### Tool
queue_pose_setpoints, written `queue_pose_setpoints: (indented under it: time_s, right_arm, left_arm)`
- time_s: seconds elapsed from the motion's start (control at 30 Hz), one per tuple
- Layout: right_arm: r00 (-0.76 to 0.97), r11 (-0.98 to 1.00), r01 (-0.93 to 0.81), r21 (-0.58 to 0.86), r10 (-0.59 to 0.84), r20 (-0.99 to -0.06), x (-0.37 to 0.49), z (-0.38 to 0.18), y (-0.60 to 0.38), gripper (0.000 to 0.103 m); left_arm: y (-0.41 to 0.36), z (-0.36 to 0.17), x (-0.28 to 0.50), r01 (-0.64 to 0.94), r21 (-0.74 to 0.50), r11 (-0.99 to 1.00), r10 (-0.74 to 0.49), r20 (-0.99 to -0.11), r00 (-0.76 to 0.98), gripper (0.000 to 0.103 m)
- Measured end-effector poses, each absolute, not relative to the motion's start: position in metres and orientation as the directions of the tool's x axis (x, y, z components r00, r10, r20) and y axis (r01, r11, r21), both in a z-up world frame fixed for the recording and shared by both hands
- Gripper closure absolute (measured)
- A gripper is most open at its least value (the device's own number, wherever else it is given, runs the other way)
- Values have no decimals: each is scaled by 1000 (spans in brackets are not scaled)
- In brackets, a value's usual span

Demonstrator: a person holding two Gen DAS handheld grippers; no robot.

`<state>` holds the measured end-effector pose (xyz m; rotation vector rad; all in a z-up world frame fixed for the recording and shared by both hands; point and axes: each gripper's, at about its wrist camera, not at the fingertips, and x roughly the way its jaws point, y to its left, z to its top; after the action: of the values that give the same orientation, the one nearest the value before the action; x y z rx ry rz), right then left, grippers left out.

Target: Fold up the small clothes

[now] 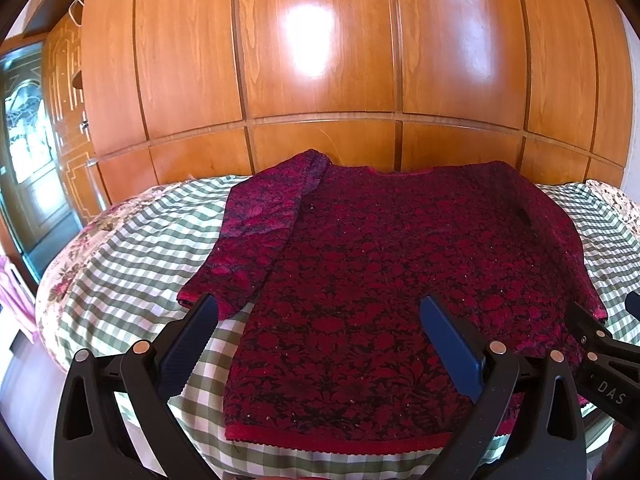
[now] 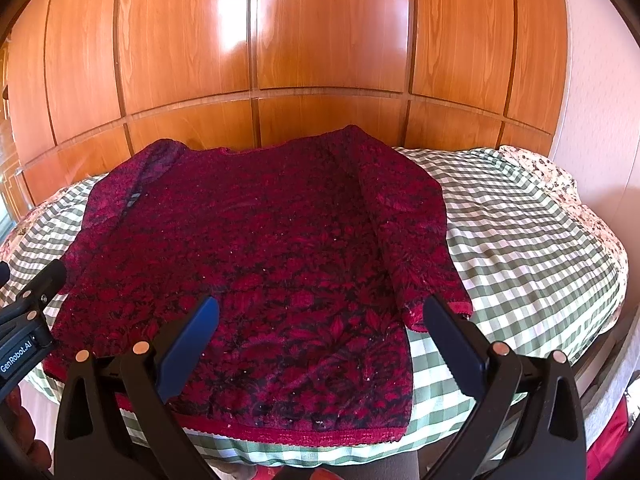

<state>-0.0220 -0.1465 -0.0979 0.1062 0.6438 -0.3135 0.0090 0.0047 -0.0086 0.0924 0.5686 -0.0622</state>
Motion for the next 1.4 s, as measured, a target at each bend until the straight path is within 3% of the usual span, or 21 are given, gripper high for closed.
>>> queue_pose_setpoints:
  time_s: [0.3,0.63,0.73,0.9,1.03,1.17,1.4]
  right_arm:
    - [711,946,321,-53,-277,-647,-8,-115,-154,2]
    - [575,861,356,-363,-508,-641,35,-150,-211,2]
    - [569,880,283,-382,-475,-672,45,-164,-229,2]
    - [605,851,288,-440,-518,-605,46,-150,-251,2]
    - [570,834,317,-452,-549,-612,47,-146,-283,2]
    - [533,740,371,-561,-664,-524,52,-143,-310,2]
    - [448,651,602,-462,-754,-480,64,-109,-403,2]
  left_arm:
    - [7,-21,22,117,47,992,-65,-607,792,3]
    - [7,-48,69,141,52,989,-70,-670,739,3]
    - [3,-65,97,162,65,985,-64,-729,682,3]
    - [5,-87,131,164,41,986,-66,-798,598,3]
    - [8,-95,134,148,26,989,-70,-790,609,3]
    - [7,-99,131,150,53,987,-54,-775,630,3]
    - [13,-103,125,142,4,990,-89,-761,643,3]
